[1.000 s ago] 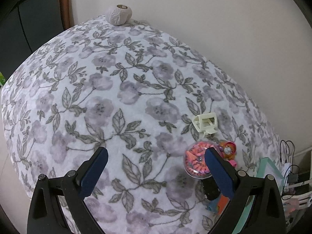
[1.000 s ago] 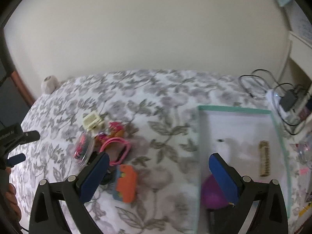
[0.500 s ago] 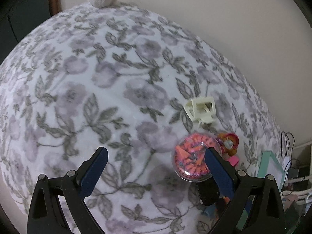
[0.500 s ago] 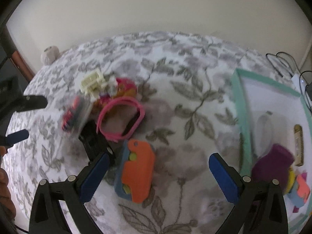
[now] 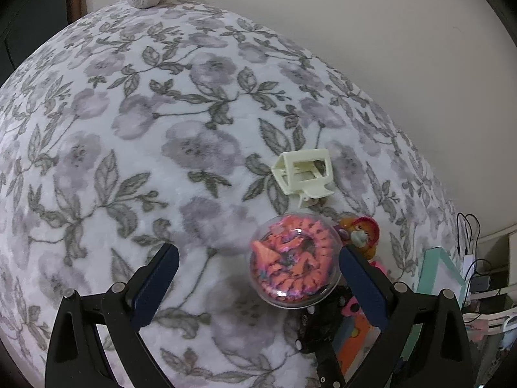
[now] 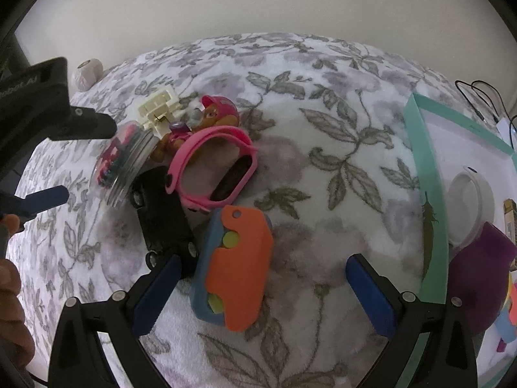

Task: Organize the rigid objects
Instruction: 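Grasp the clear dome of orange pieces with the left tool while the right tool grasps another orange-blue toy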

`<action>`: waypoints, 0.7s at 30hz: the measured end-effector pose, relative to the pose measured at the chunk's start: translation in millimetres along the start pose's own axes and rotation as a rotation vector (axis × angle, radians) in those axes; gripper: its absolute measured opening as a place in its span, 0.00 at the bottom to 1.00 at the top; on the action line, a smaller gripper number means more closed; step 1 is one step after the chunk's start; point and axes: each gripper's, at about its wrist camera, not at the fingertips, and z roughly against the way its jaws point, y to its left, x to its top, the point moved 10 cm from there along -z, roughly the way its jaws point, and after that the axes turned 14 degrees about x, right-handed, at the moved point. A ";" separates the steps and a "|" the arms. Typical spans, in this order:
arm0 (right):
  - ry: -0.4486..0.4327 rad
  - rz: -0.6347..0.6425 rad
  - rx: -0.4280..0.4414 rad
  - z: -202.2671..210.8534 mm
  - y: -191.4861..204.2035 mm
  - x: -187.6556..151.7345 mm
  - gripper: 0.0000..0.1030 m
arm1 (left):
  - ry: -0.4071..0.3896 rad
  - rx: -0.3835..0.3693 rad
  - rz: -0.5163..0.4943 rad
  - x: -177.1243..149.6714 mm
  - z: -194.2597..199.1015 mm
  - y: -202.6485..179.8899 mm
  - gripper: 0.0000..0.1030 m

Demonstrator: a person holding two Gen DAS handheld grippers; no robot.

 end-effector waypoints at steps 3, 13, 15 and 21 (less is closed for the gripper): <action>0.013 -0.001 0.018 2.0 -0.6 0.8 1.00 | 0.001 0.001 -0.016 -1.9 -2.1 -5.4 0.96; 0.059 0.090 0.017 -5.4 15.1 -6.8 1.00 | 0.033 0.004 -0.052 -12.8 -14.5 -14.9 0.96; 0.063 0.093 0.015 -5.6 14.1 -7.6 1.00 | 0.041 -0.007 -0.039 -12.9 -16.0 -13.2 0.96; 0.097 0.090 -0.035 -0.5 -3.1 -11.1 1.00 | 0.046 -0.019 -0.013 -12.7 -16.4 -10.2 0.96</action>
